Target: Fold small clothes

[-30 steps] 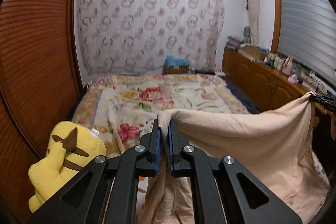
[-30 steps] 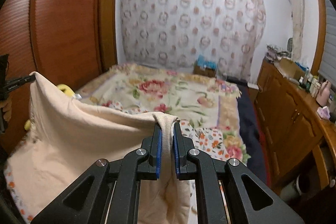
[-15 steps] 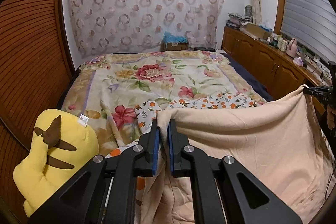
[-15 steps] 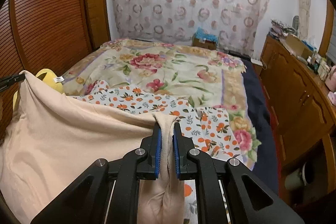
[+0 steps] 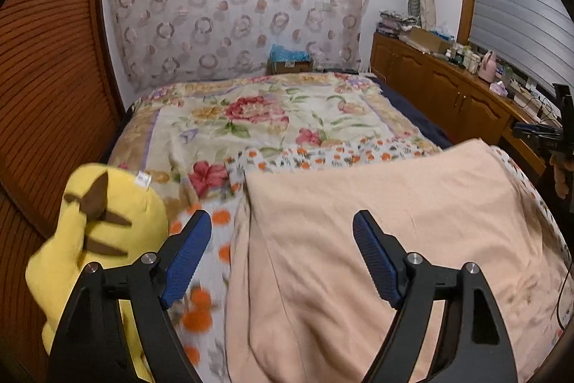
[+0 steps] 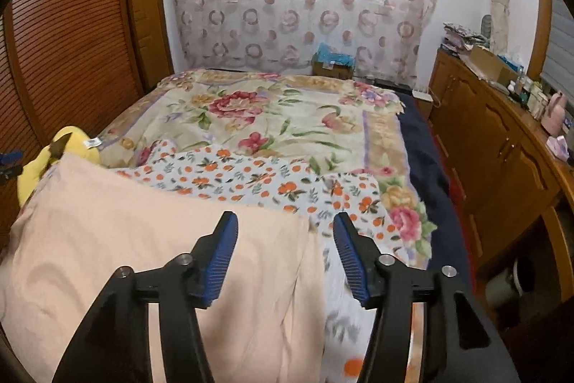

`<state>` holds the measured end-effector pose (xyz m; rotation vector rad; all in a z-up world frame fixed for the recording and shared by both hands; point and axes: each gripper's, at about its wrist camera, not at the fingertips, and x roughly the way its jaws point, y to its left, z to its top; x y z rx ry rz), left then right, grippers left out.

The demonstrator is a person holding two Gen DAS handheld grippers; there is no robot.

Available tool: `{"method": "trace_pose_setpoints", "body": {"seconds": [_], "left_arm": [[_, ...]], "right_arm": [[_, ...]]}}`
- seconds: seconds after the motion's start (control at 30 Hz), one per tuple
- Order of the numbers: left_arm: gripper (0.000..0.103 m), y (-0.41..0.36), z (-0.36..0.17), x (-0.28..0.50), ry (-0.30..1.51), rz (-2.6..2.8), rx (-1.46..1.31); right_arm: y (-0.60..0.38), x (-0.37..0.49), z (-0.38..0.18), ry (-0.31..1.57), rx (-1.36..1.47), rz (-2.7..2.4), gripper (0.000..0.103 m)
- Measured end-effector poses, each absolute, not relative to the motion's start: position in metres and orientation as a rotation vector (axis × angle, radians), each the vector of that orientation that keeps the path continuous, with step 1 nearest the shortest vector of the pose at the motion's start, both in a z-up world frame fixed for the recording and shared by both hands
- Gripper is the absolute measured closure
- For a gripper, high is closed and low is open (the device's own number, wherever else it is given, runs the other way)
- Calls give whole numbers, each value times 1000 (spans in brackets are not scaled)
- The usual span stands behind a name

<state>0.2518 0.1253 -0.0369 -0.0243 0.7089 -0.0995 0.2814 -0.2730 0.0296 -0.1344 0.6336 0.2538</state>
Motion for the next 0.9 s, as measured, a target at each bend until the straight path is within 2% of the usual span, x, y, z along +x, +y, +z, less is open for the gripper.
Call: {"method": "trace_pose_setpoints", "body": {"seconds": [0.4,0.63,0.9], "left_arm": [[21,99,-85,202,874,-152,36],[21,93,-103,203,930,-149,47],[17,93,-107,199,897,-149,37]], "right_arm": [[-289,182,-10,802,-79,301,43],[-296,164,-21,851,-46,330,43],[-287,179,-22,841,-50,303,43]]}}
